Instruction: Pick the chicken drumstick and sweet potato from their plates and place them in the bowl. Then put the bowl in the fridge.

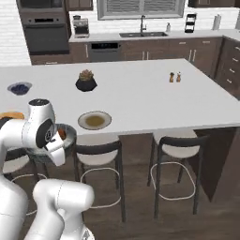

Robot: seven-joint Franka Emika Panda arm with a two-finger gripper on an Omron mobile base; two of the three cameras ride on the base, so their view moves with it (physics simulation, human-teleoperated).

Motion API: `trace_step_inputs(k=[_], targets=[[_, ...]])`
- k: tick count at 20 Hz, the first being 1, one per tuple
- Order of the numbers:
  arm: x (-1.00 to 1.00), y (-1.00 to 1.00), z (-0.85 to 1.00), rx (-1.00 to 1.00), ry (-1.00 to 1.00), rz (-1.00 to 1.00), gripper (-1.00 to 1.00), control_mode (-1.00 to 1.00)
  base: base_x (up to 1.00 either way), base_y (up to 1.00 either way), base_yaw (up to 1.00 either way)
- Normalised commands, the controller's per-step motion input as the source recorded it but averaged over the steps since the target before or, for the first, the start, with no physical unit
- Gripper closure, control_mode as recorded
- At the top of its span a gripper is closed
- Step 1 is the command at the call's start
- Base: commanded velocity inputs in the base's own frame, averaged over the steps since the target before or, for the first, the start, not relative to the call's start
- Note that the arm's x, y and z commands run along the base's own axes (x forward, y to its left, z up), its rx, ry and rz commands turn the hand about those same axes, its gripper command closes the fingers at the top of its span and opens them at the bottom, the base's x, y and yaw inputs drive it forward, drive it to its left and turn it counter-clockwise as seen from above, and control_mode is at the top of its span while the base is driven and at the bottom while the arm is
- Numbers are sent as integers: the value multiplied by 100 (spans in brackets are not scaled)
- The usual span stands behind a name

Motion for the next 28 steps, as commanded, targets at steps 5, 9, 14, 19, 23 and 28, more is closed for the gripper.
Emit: trace_step_inputs(k=[5,9,14,19,23,28], targets=[[0,0,0,0,0,0,100,100,0,9,-92],[0,0,0,0,0,0,100,100,6,3,-88],[0,0,0,0,0,0,100,100,14,0,-84],[0,0,0,0,0,0,100,100,76,-4,-60],[0,0,0,0,0,0,100,100,100,-5,-37],[0,0,0,0,0,0,100,100,100,0,-27]])
